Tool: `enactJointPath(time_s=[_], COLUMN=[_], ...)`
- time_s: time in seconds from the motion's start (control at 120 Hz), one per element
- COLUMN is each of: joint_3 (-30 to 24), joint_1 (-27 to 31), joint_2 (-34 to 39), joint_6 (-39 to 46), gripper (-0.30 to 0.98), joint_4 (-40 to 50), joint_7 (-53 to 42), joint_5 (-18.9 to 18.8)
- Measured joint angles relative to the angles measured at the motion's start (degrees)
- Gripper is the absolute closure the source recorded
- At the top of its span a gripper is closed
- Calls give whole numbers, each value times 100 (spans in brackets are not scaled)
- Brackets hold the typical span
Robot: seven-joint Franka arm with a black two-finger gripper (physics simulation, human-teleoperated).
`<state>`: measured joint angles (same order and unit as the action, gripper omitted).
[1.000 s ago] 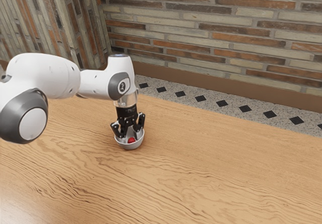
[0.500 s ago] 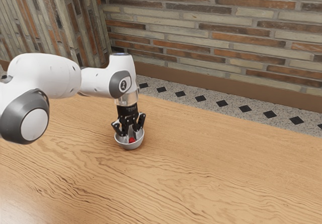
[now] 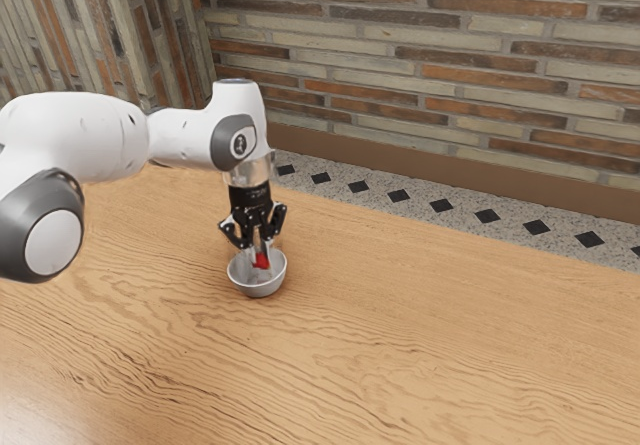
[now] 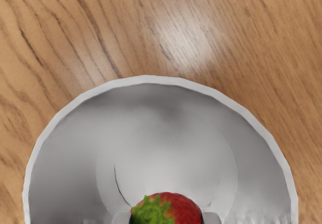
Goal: Take strawberry from the bowl
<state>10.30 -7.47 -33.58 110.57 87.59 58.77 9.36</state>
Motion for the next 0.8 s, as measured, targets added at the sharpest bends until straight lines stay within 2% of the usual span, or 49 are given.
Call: enactJointPath(time_s=[0.1,0.217,0.317,0.5,0.667,0.8], joint_3=[-276,-881,-1165,-1226,-1266,-1371], joint_1=[-24,-197,-353,-386,-387,-254], joint_2=[546,868,385,-40,-92,1274], joint_6=[-228,-485,-608,-684,-573,-959], gripper=[65,66,67,67,34,18], joint_4=[9,13,-358,-477,-518,-441], joint_7=[-15,-26,-33,-49,-82,-677], joint_5=[-242,-469,-558,-610,-591,-478])
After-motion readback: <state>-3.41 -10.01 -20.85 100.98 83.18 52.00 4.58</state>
